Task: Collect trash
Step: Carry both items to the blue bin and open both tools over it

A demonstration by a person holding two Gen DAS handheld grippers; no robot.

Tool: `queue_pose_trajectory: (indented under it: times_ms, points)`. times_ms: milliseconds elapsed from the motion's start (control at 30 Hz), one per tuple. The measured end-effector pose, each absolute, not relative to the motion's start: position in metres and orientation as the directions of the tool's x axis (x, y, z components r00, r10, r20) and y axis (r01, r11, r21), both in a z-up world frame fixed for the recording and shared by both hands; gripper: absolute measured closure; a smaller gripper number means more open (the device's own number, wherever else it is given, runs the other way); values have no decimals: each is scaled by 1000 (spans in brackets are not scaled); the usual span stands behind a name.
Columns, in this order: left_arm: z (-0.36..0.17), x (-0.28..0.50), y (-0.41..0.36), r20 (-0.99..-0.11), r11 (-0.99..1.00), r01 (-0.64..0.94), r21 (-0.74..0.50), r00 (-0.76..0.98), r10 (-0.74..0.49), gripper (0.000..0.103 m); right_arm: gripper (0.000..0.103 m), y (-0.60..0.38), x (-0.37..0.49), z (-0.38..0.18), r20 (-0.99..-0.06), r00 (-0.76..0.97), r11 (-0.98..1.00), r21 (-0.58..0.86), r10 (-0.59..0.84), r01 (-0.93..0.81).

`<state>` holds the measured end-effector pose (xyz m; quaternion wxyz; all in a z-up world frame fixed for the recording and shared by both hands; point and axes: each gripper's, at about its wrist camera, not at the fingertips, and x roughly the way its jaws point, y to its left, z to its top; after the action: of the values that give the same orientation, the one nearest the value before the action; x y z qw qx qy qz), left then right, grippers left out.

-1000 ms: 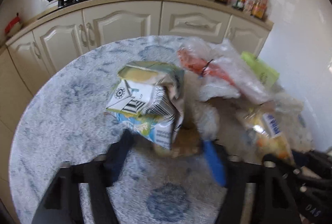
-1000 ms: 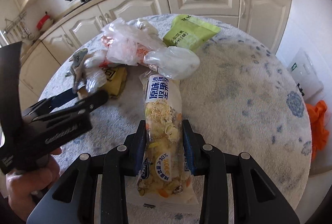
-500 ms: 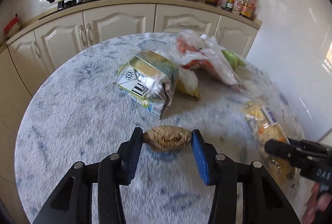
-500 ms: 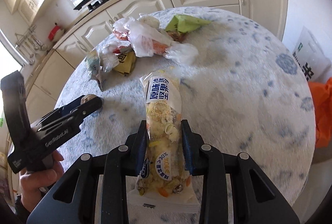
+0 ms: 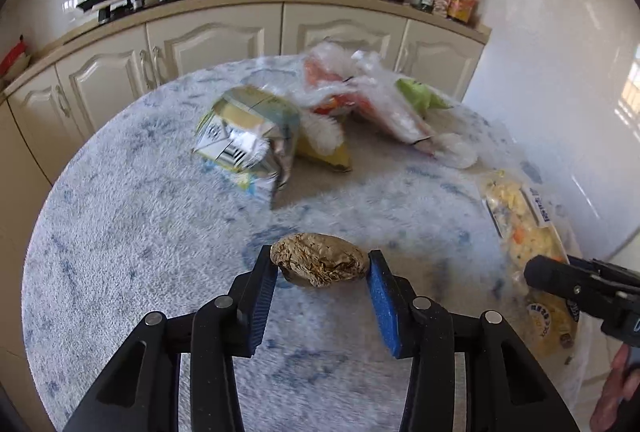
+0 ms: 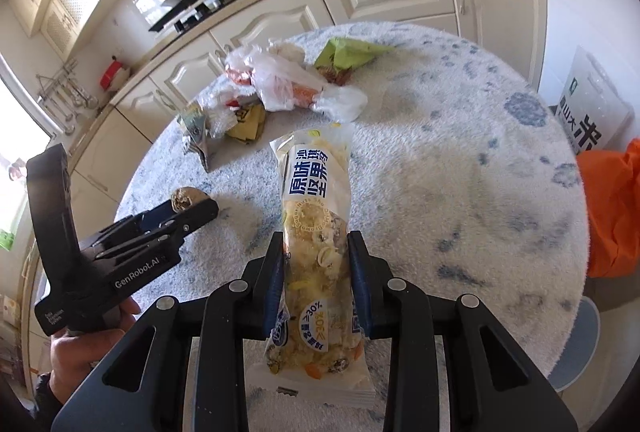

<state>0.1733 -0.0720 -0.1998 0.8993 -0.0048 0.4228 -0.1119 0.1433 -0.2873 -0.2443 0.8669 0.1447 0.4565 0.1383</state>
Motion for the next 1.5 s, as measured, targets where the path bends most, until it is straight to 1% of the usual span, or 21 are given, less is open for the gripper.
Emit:
queue_pose_trajectory:
  times_ms: [100, 267, 400, 500, 700, 800, 933, 1067, 1267, 1400, 1467, 1500]
  points:
    - [-189, 166, -80, -742, 970, 212, -122, 630, -231, 62, 72, -299, 137, -236, -735, 567, 916, 388, 371, -96]
    - [-154, 150, -103, -685, 953, 274, -127, 671, -284, 62, 72, -326, 122, -213, -694, 622, 909, 409, 363, -73]
    - [-126, 140, -130, -638, 925, 352, -145, 681, -359, 62, 72, -361, 105, -189, -652, 684, 905, 424, 327, -28]
    - [-109, 133, -160, -606, 890, 430, -152, 671, -428, 62, 72, -403, 83, -172, -623, 737, 903, 428, 262, 41]
    - [-95, 117, -253, -581, 764, 626, -157, 567, -584, 62, 72, -490, 30, -161, -620, 781, 879, 408, 70, 245]
    - [-105, 103, -313, -596, 670, 724, -163, 469, -652, 62, 72, -539, -3, -173, -647, 762, 835, 399, -36, 378]
    - [-132, 90, -375, -647, 572, 794, -204, 330, -688, 62, 72, -586, -35, -202, -699, 706, 772, 385, -114, 505]
    - [-169, 79, -428, -707, 506, 832, -229, 215, -674, 62, 72, -625, -56, -238, -750, 644, 709, 372, -150, 599]
    - [-224, 74, -485, -787, 459, 843, -280, 72, -612, 62, 72, -661, -66, -282, -797, 584, 649, 365, -153, 667]
    - [-248, 75, -511, -808, 439, 847, -301, 18, -589, 61, 72, -677, -64, -302, -811, 565, 631, 360, -152, 687]
    - [-260, 77, -532, -825, 423, 852, -307, -17, -564, 57, 68, -685, -61, -314, -823, 547, 623, 351, -151, 700]
    - [-269, 76, -539, -844, 428, 858, -284, -12, -536, 46, 63, -690, -60, -322, -830, 538, 614, 349, -147, 708]
